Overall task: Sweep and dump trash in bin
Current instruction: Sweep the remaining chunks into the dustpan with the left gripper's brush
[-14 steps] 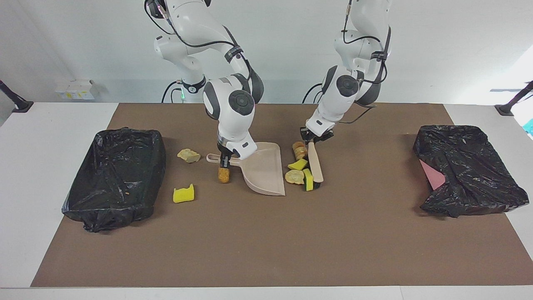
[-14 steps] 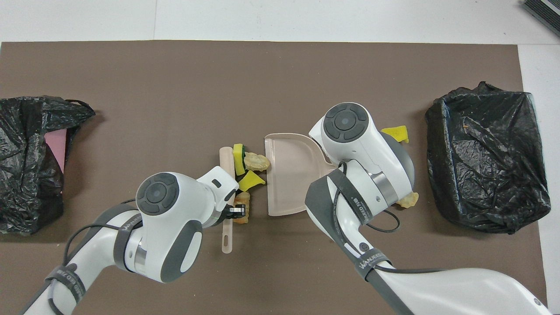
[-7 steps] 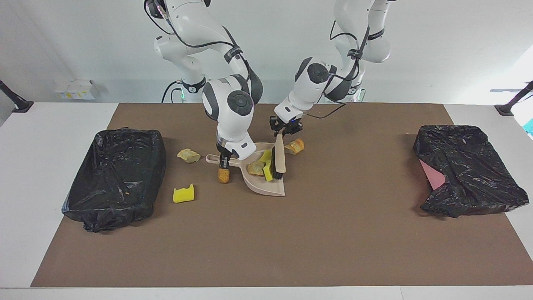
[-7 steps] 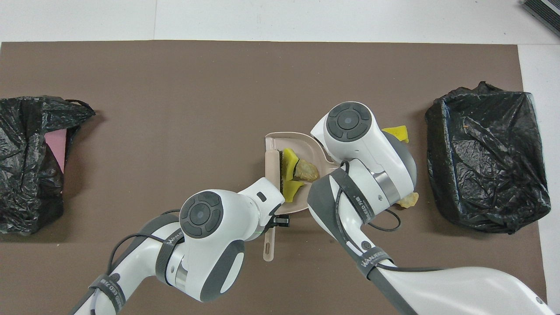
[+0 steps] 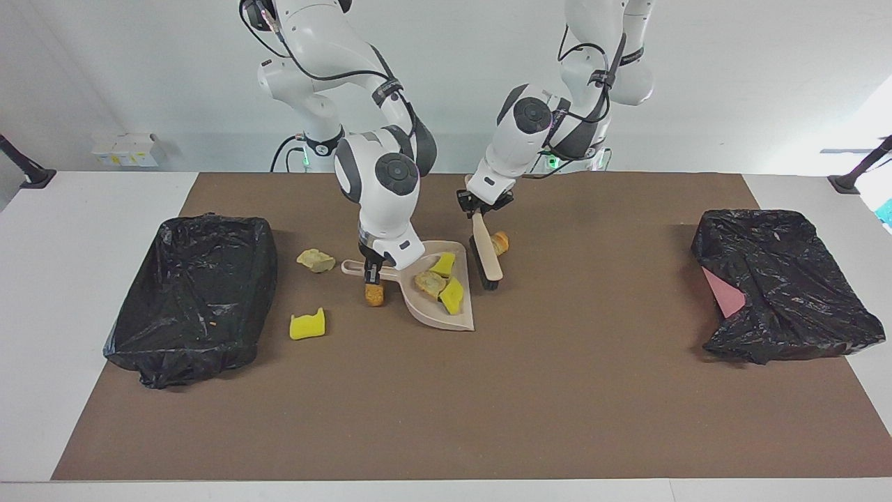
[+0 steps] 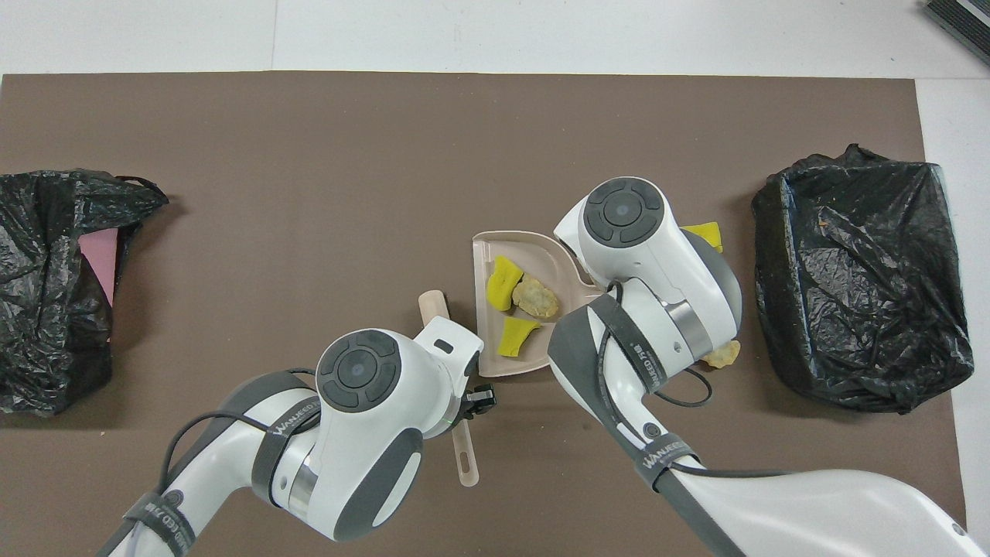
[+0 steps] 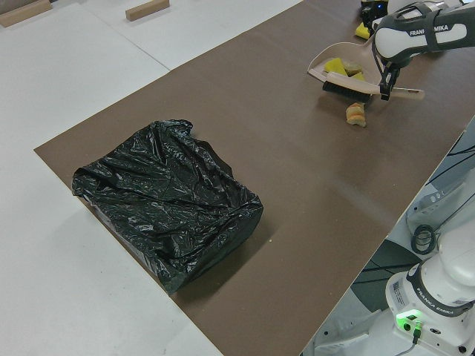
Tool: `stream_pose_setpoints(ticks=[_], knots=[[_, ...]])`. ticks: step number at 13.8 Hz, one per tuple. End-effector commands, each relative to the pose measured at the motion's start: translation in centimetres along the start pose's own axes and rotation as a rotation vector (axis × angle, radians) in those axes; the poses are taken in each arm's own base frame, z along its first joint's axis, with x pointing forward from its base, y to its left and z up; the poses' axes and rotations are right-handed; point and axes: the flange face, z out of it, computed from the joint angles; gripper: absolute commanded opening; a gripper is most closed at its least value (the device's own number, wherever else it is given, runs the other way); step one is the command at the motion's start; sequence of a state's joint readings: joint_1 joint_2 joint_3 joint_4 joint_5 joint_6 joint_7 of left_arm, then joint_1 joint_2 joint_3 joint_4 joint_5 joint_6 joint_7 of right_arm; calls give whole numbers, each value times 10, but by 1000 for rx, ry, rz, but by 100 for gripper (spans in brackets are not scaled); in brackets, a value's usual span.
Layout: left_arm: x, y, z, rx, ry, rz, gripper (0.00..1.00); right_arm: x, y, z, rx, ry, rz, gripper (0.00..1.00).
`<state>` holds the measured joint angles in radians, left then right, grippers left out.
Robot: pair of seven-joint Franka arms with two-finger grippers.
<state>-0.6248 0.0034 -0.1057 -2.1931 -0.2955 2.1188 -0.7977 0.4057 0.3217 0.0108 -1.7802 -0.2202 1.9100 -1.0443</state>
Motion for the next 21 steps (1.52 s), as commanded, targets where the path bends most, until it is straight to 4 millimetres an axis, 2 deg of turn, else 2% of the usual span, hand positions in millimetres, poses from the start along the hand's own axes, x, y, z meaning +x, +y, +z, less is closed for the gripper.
stream_pose_setpoints(ticks=[1,2,4,5,7,9,14,16,18,19,20,21], knots=[[-26,-4,-8,96,50,-220,0,-7,-1,0,-22,0,-28,0],[-36,-5,-5,122,52,-308,0,-8,-1,0,-26,1,-28,0],[-59,-19,7,163,49,-381,0,-8,-1,0,-26,2,-28,0],[-79,-31,17,165,61,-367,0,-9,0,1,-24,1,-27,0],[-96,-43,44,139,89,-332,0,-10,0,1,-23,1,-24,0],[-84,-34,63,73,118,-299,0,-12,1,1,-24,2,-22,0],[-28,-17,52,-97,92,-121,0,-16,1,7,-19,2,-39,0],[-11,4,51,-135,113,-24,0,-16,0,7,-18,1,-39,0],[-5,35,62,-140,117,89,0,-16,0,8,-20,3,-40,0],[-13,55,64,-154,118,146,0,-18,1,8,-19,3,-35,0],[-20,64,62,-164,121,169,0,-18,1,9,-18,3,-35,0],[-16,63,58,-170,126,161,0,-18,1,9,-18,3,-35,0]])
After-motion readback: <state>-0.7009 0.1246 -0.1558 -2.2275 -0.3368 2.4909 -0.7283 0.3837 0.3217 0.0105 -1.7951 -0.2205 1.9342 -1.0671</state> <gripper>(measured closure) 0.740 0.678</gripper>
